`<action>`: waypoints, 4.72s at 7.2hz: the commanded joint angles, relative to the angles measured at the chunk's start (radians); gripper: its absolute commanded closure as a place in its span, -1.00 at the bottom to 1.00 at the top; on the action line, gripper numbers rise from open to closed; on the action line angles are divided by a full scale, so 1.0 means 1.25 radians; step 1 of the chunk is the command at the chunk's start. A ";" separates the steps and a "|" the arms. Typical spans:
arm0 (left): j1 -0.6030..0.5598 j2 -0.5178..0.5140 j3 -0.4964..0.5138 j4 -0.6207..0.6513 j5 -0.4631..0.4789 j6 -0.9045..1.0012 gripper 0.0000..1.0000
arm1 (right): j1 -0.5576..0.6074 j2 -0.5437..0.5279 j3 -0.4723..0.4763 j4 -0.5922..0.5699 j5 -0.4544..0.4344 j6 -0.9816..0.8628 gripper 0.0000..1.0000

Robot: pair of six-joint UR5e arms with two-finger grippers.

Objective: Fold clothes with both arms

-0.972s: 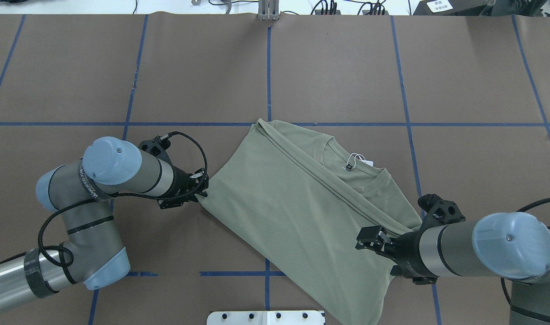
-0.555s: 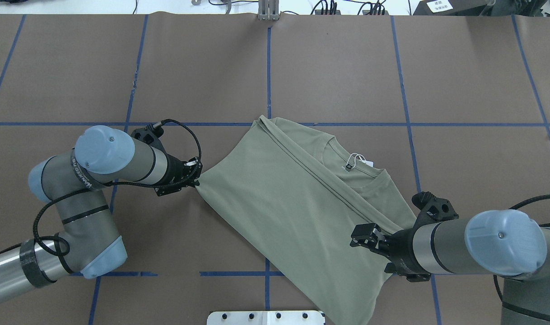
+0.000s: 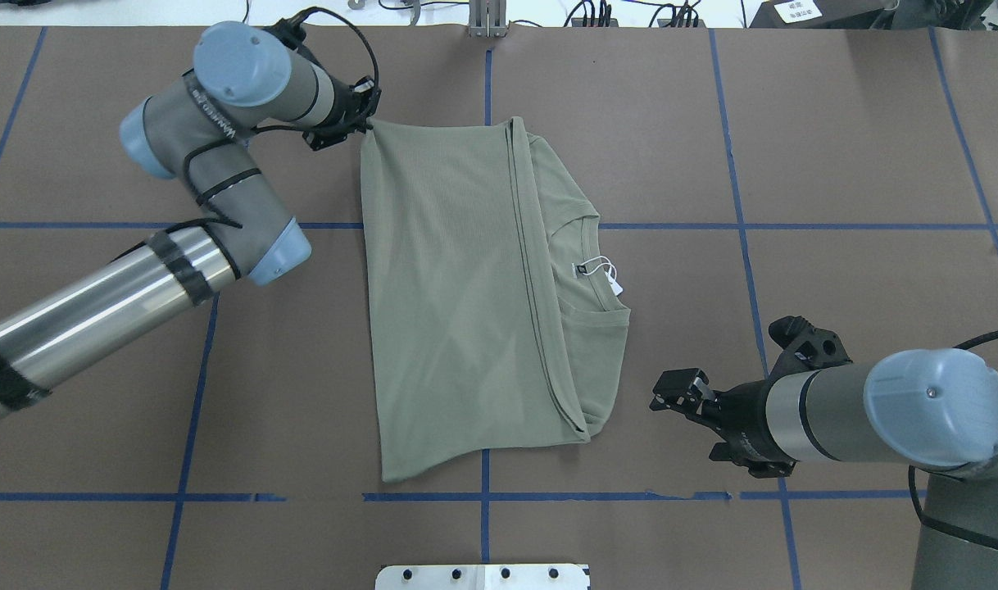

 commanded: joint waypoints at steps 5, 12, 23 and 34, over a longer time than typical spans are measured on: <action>-0.012 0.249 -0.356 -0.055 -0.126 -0.004 -0.43 | 0.010 0.171 -0.143 -0.005 -0.033 -0.125 -1.00; 0.011 0.253 -0.364 -0.030 -0.122 -0.008 -0.43 | -0.063 0.374 -0.285 -0.177 -0.085 -0.760 0.24; 0.016 0.267 -0.364 -0.031 -0.118 -0.011 -0.42 | -0.116 0.283 -0.197 -0.172 -0.151 -0.657 -1.00; 0.015 0.268 -0.379 -0.031 -0.127 -0.011 -0.42 | 0.120 0.111 -0.161 -0.183 0.018 -1.004 -1.00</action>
